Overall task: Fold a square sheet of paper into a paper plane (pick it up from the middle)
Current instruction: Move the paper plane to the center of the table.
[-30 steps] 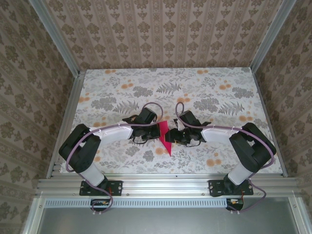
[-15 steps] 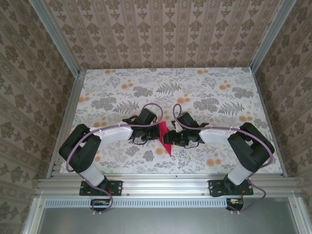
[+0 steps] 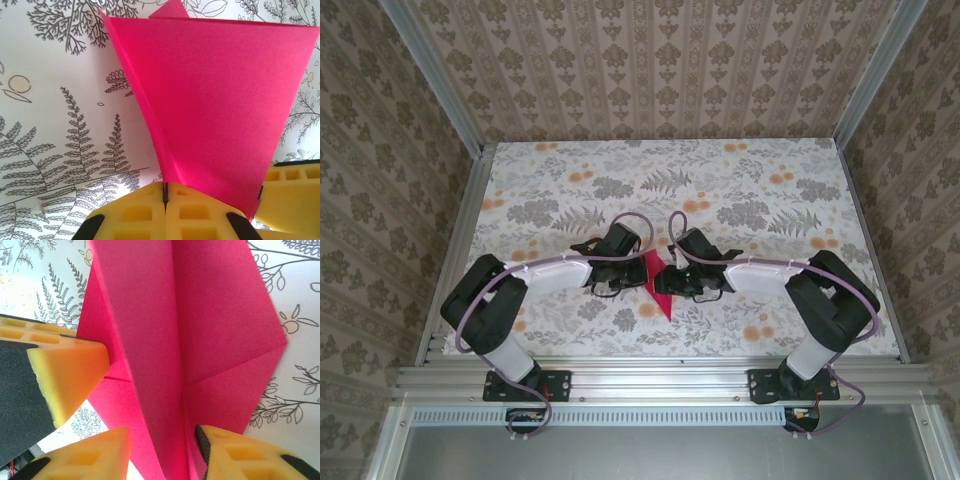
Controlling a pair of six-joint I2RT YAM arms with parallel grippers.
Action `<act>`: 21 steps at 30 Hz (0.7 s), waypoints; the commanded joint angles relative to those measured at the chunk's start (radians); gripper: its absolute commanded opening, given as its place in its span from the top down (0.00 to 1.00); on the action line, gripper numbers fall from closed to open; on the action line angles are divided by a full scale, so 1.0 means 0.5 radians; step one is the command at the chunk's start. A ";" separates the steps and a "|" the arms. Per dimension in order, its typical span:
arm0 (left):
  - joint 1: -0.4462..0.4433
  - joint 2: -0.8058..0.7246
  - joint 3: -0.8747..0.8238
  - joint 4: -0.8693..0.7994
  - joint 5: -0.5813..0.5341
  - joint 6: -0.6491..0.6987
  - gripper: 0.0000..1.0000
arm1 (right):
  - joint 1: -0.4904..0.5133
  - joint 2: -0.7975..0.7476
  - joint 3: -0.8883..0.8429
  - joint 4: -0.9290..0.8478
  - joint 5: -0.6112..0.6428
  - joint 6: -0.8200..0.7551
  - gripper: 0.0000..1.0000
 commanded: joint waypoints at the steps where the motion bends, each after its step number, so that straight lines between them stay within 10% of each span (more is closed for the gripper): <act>1: 0.010 -0.056 -0.021 0.002 0.026 0.026 1.00 | 0.033 0.045 0.076 -0.110 0.079 -0.030 0.62; 13: 0.010 -0.068 -0.035 0.029 0.029 0.018 1.00 | 0.125 0.047 0.265 -0.479 0.391 -0.162 0.91; 21: 0.012 -0.321 -0.080 0.098 -0.043 -0.019 0.64 | 0.127 -0.050 0.517 -1.053 0.955 -0.222 0.96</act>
